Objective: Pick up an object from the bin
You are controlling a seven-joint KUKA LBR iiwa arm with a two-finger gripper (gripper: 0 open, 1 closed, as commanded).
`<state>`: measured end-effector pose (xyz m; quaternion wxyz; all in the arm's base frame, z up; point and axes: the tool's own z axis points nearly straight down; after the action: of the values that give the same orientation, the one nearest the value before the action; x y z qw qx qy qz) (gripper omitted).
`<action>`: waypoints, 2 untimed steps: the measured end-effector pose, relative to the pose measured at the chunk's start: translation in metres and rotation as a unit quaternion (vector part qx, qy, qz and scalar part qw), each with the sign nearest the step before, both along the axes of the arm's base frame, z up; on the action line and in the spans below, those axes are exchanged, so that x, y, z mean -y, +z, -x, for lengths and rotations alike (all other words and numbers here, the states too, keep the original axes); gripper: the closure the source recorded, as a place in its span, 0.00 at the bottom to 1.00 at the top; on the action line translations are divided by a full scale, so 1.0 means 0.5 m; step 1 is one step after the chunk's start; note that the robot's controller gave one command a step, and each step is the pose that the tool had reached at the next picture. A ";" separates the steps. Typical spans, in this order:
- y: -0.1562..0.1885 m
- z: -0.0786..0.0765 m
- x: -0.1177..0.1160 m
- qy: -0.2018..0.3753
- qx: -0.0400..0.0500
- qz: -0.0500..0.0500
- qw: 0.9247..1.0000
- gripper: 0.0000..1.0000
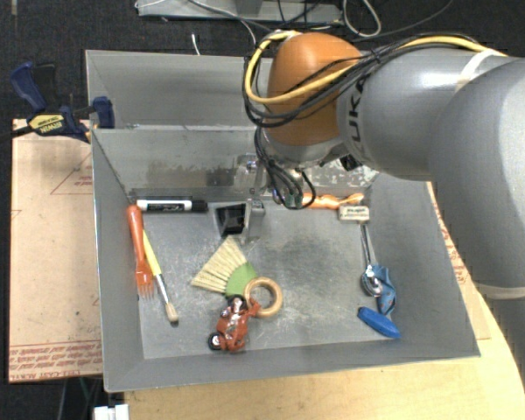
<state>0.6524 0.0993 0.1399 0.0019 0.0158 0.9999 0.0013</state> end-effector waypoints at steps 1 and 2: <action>0.000 0.026 0.036 0.029 0.002 -0.001 1.000 0.00; -0.047 0.023 0.030 -0.060 0.000 0.000 0.998 0.00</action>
Offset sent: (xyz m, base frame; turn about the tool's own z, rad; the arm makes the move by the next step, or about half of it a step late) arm -0.0119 -0.0143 -0.0306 0.1307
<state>0.6411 0.0842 0.1163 0.0016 0.0756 0.9971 0.0016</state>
